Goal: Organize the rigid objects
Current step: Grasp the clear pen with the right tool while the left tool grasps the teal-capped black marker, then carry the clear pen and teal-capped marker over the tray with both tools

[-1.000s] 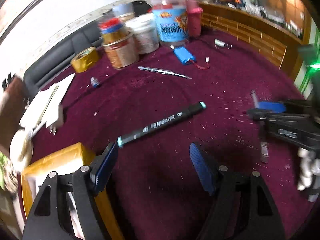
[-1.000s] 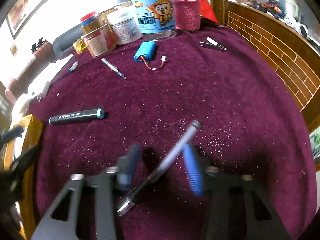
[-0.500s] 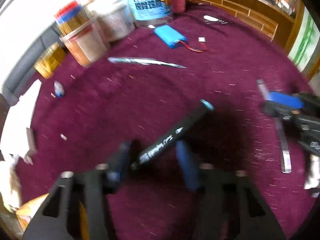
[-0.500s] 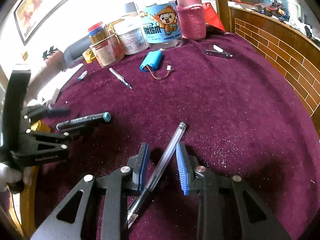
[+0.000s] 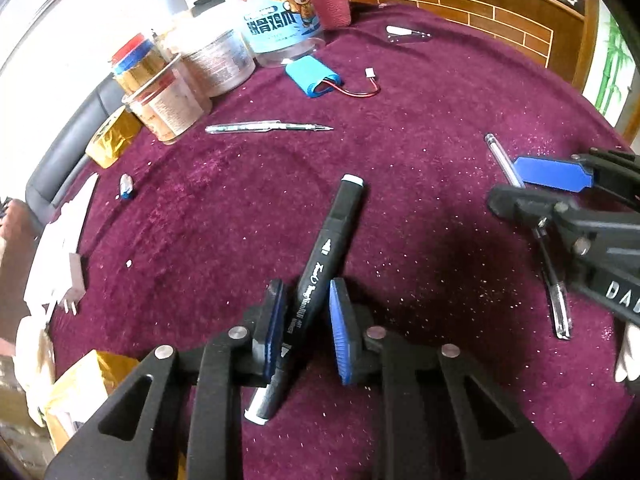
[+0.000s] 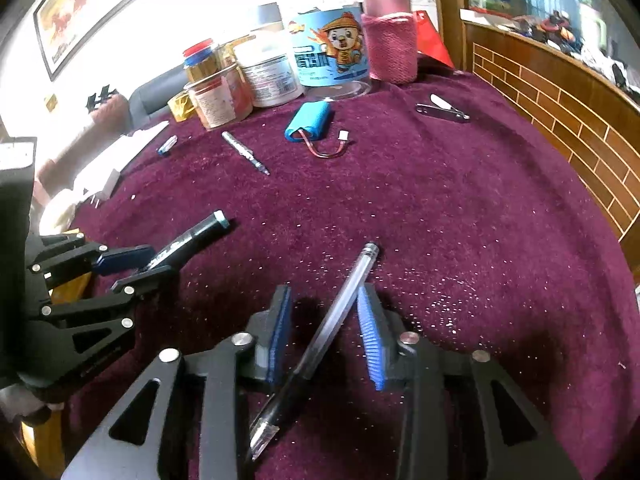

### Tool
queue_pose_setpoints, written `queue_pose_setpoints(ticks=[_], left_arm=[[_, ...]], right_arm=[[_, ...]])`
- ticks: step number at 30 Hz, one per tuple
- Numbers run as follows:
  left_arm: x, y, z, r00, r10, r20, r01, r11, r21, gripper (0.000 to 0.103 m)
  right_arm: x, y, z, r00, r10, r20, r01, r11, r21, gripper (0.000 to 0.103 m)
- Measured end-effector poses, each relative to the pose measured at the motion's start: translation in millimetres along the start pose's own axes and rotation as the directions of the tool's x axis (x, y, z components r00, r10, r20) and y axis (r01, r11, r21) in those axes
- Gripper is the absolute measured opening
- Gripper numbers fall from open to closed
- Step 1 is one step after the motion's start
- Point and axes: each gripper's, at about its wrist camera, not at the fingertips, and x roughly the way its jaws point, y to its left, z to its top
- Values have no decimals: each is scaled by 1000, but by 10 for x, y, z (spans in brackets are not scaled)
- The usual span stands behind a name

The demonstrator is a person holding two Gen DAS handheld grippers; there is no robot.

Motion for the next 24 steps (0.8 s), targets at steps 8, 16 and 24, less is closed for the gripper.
queue_pose_setpoints(ticks=[8,16,24], left_arm=[[-418,178,-329,988,-141,65,149,977,-150,12],[-1042,398,-841,953,-215,213,273,915,-298,12],[-1438,771,-1414,920,-214,328,348,830,-435,12]], right_arm=[[14,113,-34,998,-62,-4,61,996,-67,28],[-97,216,-100,997,-37,-74,30,995,-92,7],[-621,390,-234,990,129,-54,-132,990,-53,7]])
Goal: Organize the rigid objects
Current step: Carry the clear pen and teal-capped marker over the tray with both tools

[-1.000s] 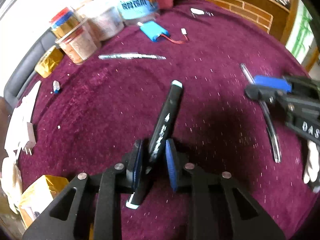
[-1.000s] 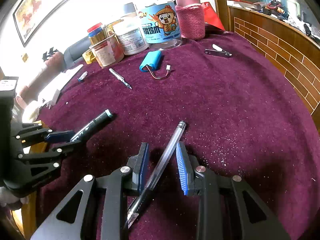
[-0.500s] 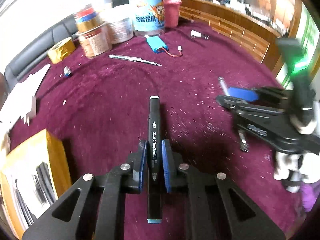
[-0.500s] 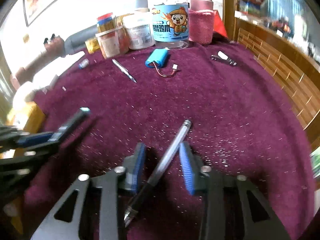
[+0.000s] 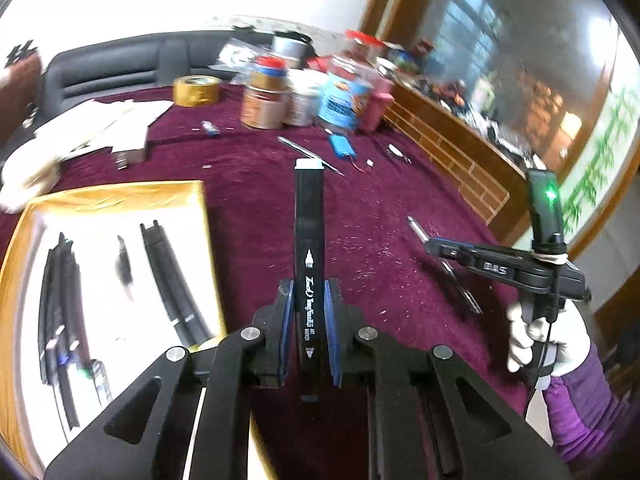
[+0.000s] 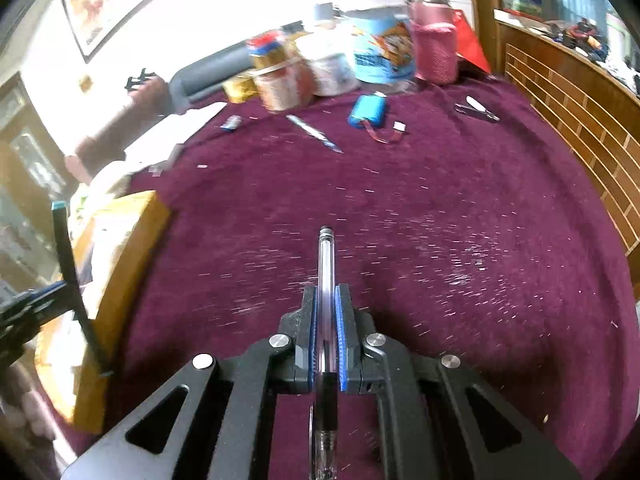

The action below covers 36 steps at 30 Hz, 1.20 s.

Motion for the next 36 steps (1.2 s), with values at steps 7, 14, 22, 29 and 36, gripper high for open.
queue_pose_setpoints(ticks=[7,14,22,29,36], left_arm=[[-592,552,-316,994,36,103,-18,985,-170,16],[-1134,907,-618,982,3,188,49,962,-267,15],[-1238,1384,-859,984,24,177,47,923,-382,15],[-1048,1289,-1007,994,11,112,28,939,-342,15],[-765,971,-1134,999,-8,-31,1,974,-226,23]], right_arm=[[-220,539,-22,990,138,8,-137,988,-69,8],[-171,1180,-50,947,316,-59,-321,940,-117,8],[186,1800,-181,897,405,-176,-429,893,-134,8],[492,2184,-359,875,402,-268,-445,888,-120,8],[820,2432,-274,925,275,-262,-323,932,-164,8]])
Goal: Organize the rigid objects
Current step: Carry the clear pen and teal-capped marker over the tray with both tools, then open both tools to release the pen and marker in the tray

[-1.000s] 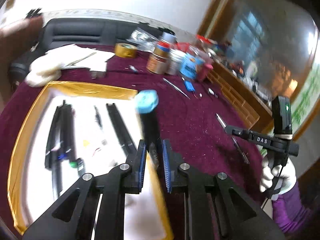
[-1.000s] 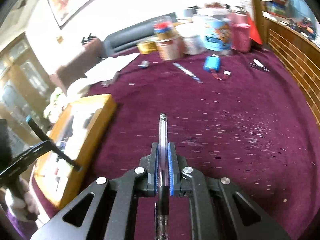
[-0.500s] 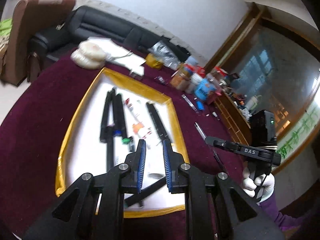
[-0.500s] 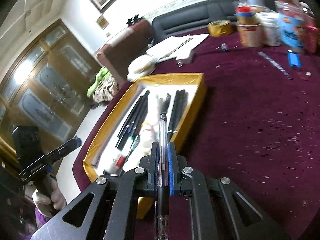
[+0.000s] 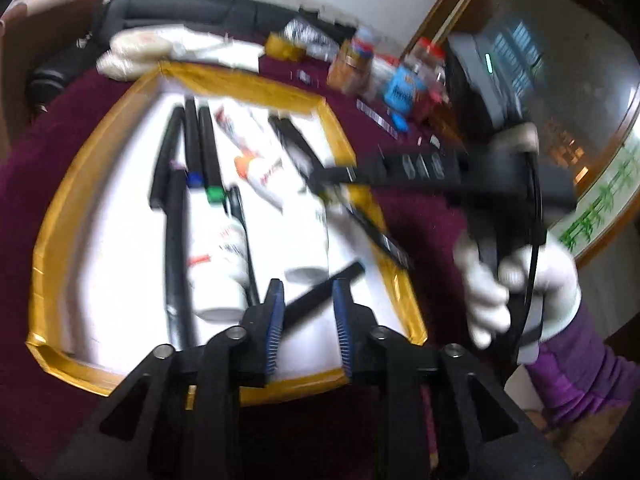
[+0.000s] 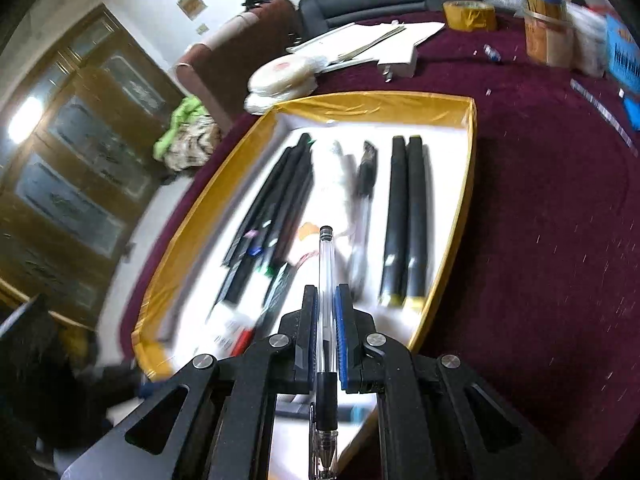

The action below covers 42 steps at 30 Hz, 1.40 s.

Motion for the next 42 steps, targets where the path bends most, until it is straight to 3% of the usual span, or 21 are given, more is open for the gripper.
queue_pose_setpoints(ticks=[3,6,8,10,12,15,16,20,23,26,29,32,35,40,42], left_arm=[[130,-58,-20,1000,-1,-26,1,1000,0,32],[164,-101,-2,997,-69,-33,69,998,-12,36],[188,-132,12,994,-99,-41,98,995,-12,36],[183,-139,30,993,-111,-39,111,994,-13,36],[44,-74,78,994,-112,20,112,993,-32,39],[-255,170,173,988,-76,138,92,989,-117,64],[-358,260,184,984,-46,170,72,986,-149,64],[-640,511,155,972,49,230,3,976,-219,64],[-689,590,91,969,69,235,-9,969,-245,64],[-637,578,81,971,73,229,-14,969,-249,64],[-555,507,124,972,65,224,-8,969,-248,64],[-559,432,139,971,61,230,-7,973,-230,64],[-623,416,130,967,80,241,-27,976,-216,65],[-644,426,122,961,112,253,-56,974,-218,66],[-628,387,126,961,116,251,-63,976,-207,66]], right_arm=[[52,-12,94,999,-36,34,36,999,-1,8],[-116,-40,100,996,-21,87,22,1000,-6,11],[-268,-83,75,994,4,113,-4,1000,0,23],[-380,-109,55,991,8,132,-9,1000,0,28],[-492,-130,13,991,22,129,-20,1000,-20,28],[-544,12,-110,994,88,63,-80,990,-117,28],[-526,56,-144,993,113,38,-107,984,-141,28],[-386,395,-407,959,249,-137,-276,930,-242,28],[-303,545,-524,943,275,-188,-318,910,-267,28],[-161,565,-507,907,357,-224,-400,897,-188,28],[-20,605,-456,885,415,-209,-445,887,-122,28],[185,640,-479,878,392,-273,-430,899,-90,28],[280,600,-588,838,409,-360,-456,888,-53,29],[112,464,-617,880,336,-337,-390,914,-108,29],[-44,423,-593,914,284,-288,-336,930,-149,29]])
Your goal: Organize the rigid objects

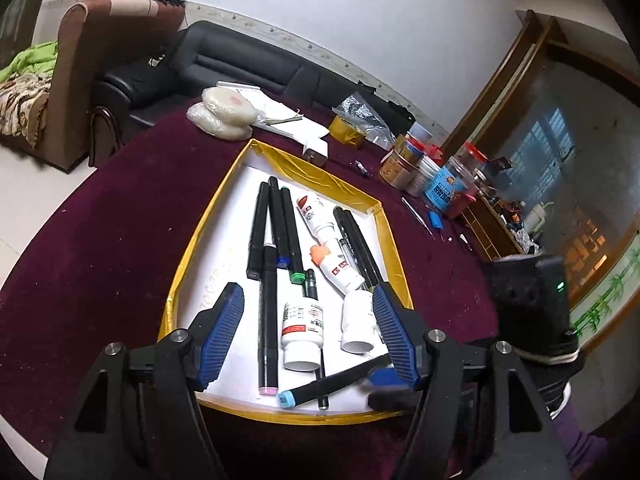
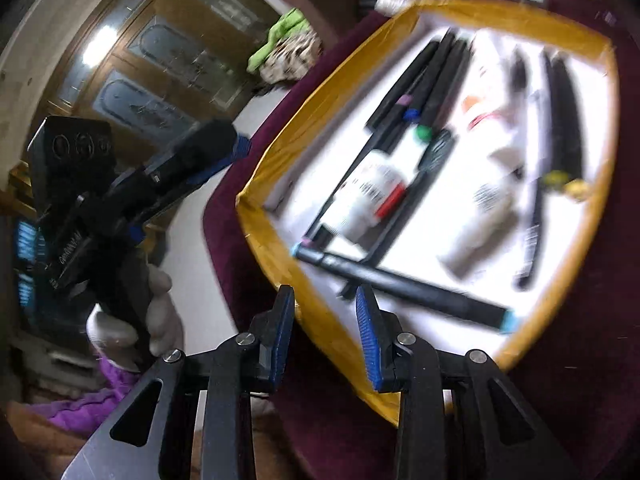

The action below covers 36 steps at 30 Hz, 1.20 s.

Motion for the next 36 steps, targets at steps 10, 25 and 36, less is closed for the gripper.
queue_pose_setpoints(ticks=[10,25,36], left_arm=[[-423,-689,-64,889,272,368,-351,922,166,97],[75,-1210,-82,901,290,323,-368,905,213,103],[248,-930,-172,866,438,241,-475,871,123,103]], right_arm=[[-757,19,-132,885,-269,379,274,961,43,29],[-772,-91,-398,654,-583,482,553,803,222,85],[-662,-35,-472,645,-607,465,591,781,199,85]])
